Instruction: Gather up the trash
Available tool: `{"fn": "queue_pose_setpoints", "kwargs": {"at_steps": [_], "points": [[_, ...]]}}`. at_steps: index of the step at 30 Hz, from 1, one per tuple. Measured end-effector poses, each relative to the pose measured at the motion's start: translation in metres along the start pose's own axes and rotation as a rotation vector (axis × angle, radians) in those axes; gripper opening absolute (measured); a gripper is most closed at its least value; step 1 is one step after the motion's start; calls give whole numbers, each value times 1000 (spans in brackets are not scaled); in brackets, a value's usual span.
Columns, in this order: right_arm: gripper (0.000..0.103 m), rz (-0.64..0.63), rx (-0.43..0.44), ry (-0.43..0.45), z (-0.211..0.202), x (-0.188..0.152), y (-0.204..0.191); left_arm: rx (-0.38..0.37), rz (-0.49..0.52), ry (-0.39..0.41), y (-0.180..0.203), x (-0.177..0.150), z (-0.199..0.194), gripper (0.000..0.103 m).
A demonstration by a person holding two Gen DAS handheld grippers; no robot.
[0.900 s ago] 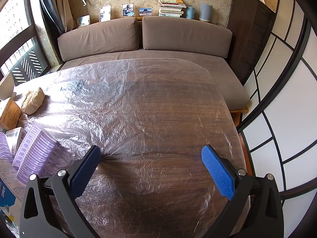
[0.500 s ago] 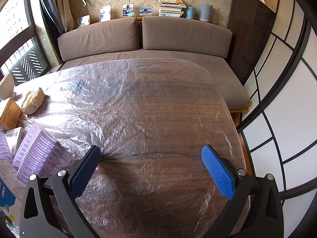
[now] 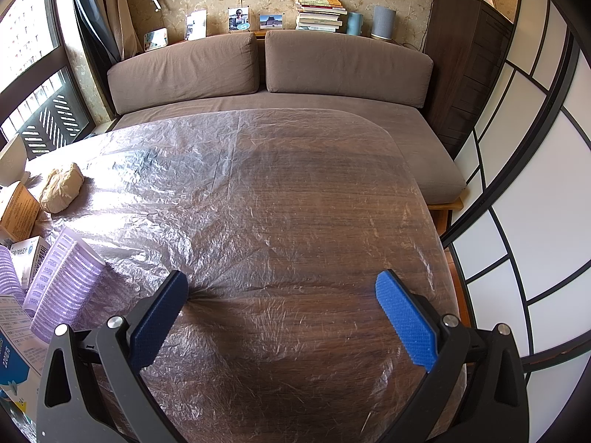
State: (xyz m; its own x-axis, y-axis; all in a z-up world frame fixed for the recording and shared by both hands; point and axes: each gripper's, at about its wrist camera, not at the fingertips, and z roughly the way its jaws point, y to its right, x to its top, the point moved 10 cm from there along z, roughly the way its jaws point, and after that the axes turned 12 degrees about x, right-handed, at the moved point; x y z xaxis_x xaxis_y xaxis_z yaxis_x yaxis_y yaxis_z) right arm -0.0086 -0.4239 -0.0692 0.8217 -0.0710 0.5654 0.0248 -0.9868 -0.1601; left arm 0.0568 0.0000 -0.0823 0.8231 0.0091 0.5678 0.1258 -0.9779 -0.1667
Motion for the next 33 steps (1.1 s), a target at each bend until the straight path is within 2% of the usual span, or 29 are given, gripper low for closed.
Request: {"fn": "queue_pose_setpoints", "kwargs": {"at_steps": [19, 21, 23, 28, 30, 33], "points": [[99, 0, 0, 0, 0, 0, 0, -1, 6, 0, -2, -1, 3, 102], [99, 0, 0, 0, 0, 0, 0, -6, 17, -26, -5, -1, 3, 102], [99, 0, 0, 0, 0, 0, 0, -5, -43, -5, -21, 6, -8, 102], [99, 1, 0, 0, 0, 0, 0, -190, -181, 71, -38, 8, -72, 102], [99, 1, 0, 0, 0, 2, 0, -249, -176, 91, -31, -2, -99, 102], [99, 1, 1, 0, 1, 4, 0, -268, -133, 95, -13, -22, -123, 102]]}}
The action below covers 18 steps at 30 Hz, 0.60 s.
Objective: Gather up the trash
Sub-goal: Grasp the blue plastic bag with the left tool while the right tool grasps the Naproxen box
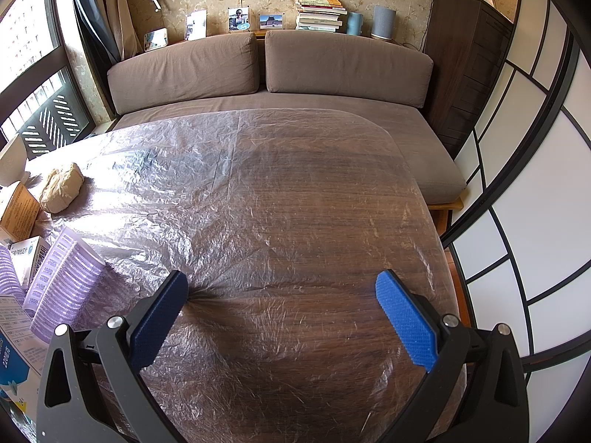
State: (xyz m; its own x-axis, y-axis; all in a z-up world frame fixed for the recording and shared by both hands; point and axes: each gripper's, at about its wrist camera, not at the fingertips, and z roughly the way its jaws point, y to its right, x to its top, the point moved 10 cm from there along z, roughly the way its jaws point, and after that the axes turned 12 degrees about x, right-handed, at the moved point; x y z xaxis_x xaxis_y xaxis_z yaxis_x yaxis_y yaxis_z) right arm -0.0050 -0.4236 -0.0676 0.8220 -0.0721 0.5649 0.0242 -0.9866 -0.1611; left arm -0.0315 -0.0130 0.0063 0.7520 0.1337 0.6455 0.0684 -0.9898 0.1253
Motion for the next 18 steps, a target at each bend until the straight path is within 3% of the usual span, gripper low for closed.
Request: {"fn": "queue_pose_setpoints", "kwargs": {"at_steps": [4, 7, 12, 18], "points": [[99, -11, 3, -21, -2, 0, -1, -53, 15, -43, 30, -40, -15, 102], [99, -32, -13, 50, -27, 0, -4, -64, 40, -74, 46, -64, -20, 102], [99, -197, 138, 163, -97, -9, -50, -110, 27, -134, 64, -89, -16, 102], [99, -410, 214, 164, -116, -22, -114, -165, -31, -219, 81, -107, 0, 102]]}}
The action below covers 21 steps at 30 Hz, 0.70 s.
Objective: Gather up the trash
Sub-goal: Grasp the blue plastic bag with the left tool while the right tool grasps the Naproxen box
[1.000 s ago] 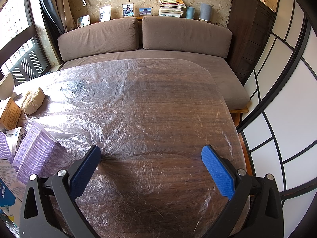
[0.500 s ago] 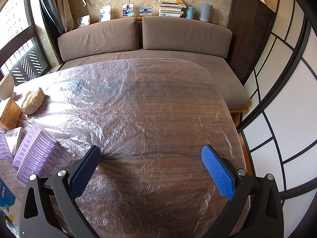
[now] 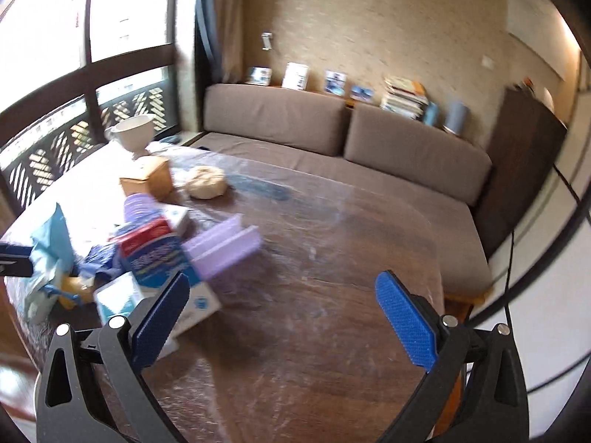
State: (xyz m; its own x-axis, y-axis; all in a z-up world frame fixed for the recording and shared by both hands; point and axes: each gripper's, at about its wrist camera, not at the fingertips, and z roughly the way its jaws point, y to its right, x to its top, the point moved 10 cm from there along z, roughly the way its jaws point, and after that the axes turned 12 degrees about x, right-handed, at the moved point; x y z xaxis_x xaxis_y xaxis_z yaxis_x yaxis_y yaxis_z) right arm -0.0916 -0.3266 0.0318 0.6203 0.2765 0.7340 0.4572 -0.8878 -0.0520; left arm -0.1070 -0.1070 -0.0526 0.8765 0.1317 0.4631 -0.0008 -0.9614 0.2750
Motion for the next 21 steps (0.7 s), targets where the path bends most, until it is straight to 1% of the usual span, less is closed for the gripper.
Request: {"fn": "queue_pose_setpoints", "kwargs": {"at_steps": [3, 6, 11, 15, 17, 19, 20, 21], "points": [[99, -16, 53, -19, 14, 7, -19, -20, -26, -34, 3, -4, 10, 102], [99, -42, 89, -39, 29, 8, -36, -57, -65, -59, 1, -6, 15, 102], [99, -102, 96, -91, 52, 7, -46, -91, -81, -55, 1, -4, 12, 102], [98, -115, 88, -131, 61, 1, -47, -102, -59, -42, 6, -3, 7, 102], [89, -119, 95, -151, 64, -3, -49, -107, -44, -36, 9, -1, 6, 102], [85, -127, 90, -166, 69, -6, -51, -102, -25, -37, 13, -1, 7, 102], [79, -134, 91, -174, 70, -8, -53, -97, -16, -38, 14, -1, 8, 101], [75, -138, 86, -180, 72, -10, -54, -94, -7, -39, 15, -1, 9, 100]]}}
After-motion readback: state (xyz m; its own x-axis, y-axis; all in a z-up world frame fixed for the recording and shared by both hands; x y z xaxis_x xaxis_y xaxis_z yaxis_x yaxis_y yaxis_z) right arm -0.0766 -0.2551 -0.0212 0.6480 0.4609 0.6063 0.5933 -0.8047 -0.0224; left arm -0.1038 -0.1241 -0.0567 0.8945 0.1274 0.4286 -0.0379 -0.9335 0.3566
